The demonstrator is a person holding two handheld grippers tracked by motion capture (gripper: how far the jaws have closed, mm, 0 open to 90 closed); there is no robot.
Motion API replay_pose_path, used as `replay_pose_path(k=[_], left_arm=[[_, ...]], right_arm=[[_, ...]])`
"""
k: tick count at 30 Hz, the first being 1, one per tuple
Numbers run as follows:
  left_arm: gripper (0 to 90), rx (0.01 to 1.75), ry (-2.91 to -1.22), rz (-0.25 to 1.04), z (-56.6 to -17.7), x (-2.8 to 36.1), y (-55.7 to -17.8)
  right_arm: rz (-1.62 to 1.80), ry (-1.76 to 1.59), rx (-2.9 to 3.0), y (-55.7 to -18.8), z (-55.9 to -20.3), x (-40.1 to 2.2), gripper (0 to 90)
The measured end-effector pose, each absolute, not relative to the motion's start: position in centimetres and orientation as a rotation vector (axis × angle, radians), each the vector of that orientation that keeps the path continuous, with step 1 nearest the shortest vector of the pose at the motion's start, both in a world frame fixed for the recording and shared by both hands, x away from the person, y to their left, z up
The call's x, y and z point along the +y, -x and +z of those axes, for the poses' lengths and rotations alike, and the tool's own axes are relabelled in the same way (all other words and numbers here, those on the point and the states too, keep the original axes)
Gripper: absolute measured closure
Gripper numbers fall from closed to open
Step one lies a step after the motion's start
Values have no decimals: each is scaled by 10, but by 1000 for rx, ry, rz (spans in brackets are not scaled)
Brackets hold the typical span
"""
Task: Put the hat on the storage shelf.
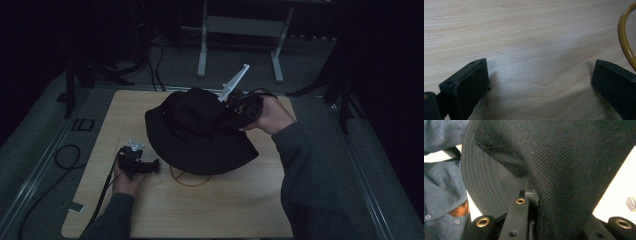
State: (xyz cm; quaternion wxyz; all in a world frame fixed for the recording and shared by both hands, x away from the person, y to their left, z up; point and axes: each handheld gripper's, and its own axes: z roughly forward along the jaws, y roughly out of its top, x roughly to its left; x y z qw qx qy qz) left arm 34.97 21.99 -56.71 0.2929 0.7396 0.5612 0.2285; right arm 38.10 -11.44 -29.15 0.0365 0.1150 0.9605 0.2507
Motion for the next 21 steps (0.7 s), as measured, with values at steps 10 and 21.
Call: replay_pose_path(k=[10, 21], left_arm=[[16, 1497, -1966, 608, -567, 220, -350], [16, 1496, -1967, 610, -567, 220, -350]], right_arm=[[761, -357, 2967, -384, -300, -102, 747], [812, -351, 2961, -386, -305, -94, 717]])
